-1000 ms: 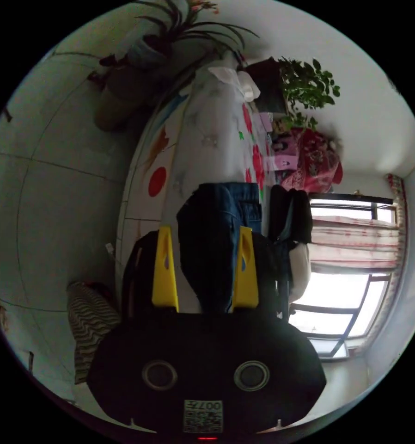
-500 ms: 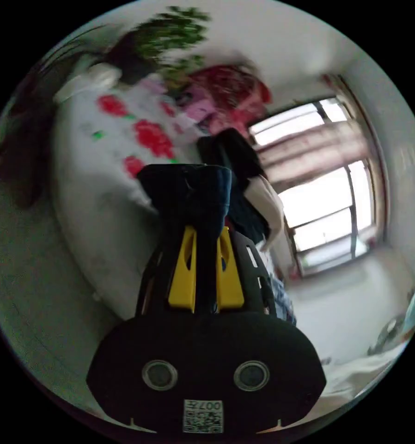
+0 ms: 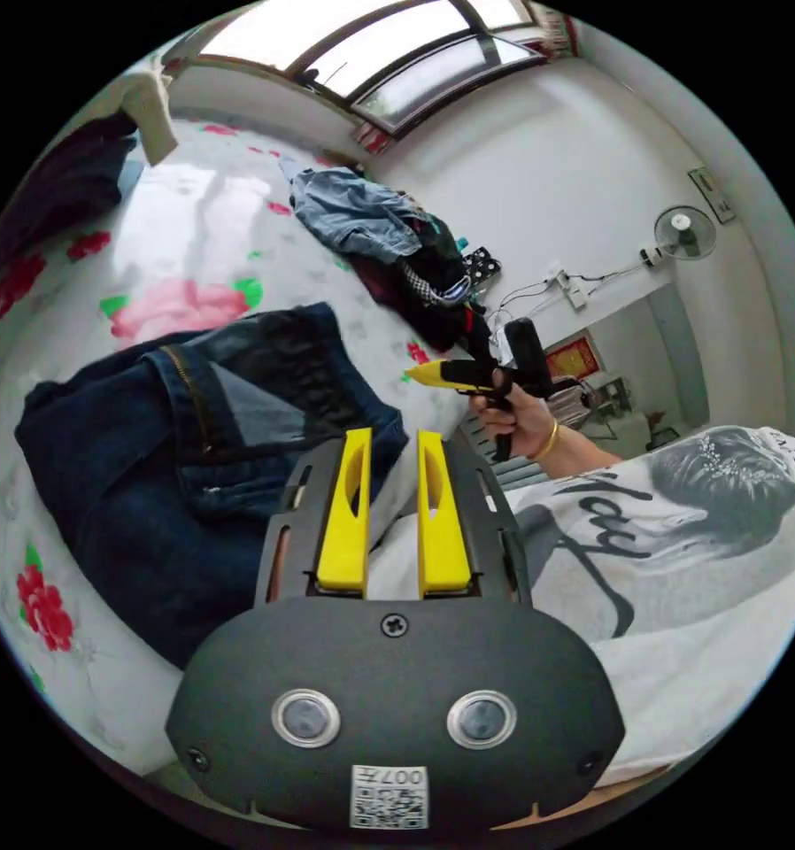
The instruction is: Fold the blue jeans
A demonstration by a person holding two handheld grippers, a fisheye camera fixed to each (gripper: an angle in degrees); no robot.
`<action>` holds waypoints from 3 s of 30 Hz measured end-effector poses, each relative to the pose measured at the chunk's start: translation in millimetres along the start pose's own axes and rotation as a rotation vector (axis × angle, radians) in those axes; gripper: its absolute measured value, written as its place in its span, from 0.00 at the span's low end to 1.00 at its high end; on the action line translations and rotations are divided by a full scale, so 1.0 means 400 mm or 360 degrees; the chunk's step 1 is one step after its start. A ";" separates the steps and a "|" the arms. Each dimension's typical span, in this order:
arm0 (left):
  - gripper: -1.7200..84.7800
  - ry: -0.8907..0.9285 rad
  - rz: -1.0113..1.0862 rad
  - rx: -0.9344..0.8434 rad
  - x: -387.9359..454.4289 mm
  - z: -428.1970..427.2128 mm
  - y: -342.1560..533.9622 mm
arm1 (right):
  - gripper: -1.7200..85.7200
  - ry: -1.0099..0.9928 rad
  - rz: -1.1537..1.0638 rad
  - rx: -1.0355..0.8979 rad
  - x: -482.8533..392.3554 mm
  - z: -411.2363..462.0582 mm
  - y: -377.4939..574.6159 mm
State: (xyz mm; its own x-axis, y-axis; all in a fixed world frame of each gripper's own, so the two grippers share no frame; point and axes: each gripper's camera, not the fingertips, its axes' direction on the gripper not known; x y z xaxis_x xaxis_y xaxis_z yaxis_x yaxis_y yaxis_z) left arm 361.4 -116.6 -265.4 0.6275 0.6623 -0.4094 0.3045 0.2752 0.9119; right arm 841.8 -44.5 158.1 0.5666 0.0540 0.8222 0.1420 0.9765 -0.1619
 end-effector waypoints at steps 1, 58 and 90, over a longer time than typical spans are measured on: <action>0.12 -0.0078 -0.0077 0.0035 -0.038 -0.015 0.008 | 0.11 0.0016 0.0035 0.0001 0.014 -0.004 0.002; 0.18 -0.0349 -0.0975 0.0088 -0.865 0.012 0.189 | 0.03 0.0196 -0.0328 -0.0306 -0.311 0.112 -0.325; 0.04 -0.0020 -0.0171 0.0462 -0.876 -0.488 -0.225 | 0.07 -0.0433 -0.0429 -0.0146 -0.619 -0.112 -0.551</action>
State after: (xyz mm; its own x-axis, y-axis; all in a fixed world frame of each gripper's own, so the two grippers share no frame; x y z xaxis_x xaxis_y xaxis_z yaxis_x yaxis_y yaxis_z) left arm -25.9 -237.4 -198.5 0.5890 0.6311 -0.5048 0.5602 0.1315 0.8179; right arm 706.8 -282.3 -34.4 0.2648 -0.1368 0.9545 0.3351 0.9412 0.0419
